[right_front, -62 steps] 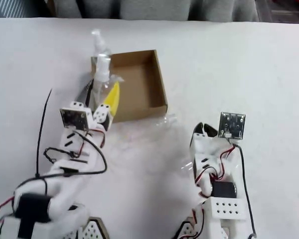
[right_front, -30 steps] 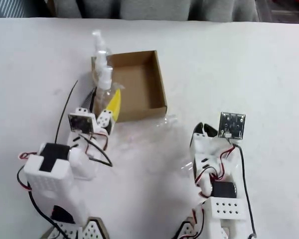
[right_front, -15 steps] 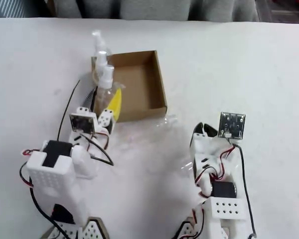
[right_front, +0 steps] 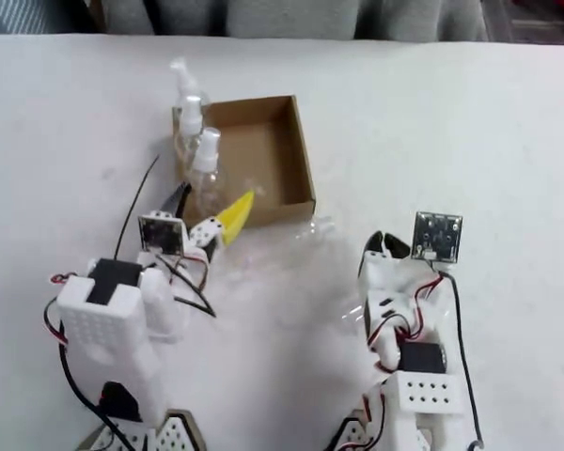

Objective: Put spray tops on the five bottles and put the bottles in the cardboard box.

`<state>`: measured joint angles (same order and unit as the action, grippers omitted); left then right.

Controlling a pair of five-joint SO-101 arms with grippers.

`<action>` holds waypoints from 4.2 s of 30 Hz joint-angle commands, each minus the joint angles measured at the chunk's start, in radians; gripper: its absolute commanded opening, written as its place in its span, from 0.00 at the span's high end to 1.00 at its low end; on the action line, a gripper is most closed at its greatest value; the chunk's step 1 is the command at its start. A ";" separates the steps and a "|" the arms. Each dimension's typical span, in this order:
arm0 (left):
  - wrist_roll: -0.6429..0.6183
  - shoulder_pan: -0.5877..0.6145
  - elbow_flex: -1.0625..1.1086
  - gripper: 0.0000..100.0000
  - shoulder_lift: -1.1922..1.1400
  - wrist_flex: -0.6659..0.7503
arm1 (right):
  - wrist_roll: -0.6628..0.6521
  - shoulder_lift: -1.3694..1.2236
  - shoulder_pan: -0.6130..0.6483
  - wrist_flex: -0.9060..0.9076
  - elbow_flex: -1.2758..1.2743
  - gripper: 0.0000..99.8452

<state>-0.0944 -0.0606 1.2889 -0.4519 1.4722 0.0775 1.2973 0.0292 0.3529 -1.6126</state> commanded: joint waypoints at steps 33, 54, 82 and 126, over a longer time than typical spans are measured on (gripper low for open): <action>-0.005 0.045 0.351 0.63 0.677 -0.132 | -0.006 0.015 -0.005 -0.021 0.005 0.98; -0.009 0.148 0.097 0.63 1.822 -1.896 | -0.008 0.015 -0.005 -0.021 0.005 0.98; 0.044 0.147 -0.914 0.63 1.890 -2.983 | -0.008 0.015 -0.005 -0.021 0.005 0.98; 0.853 -0.526 -0.787 0.77 0.780 -2.530 | -0.196 0.015 -0.499 -0.070 -0.072 0.98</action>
<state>0.7526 -0.5762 0.5217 0.4028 -1.1423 -0.1082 1.2973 -0.4664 0.3038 -1.6740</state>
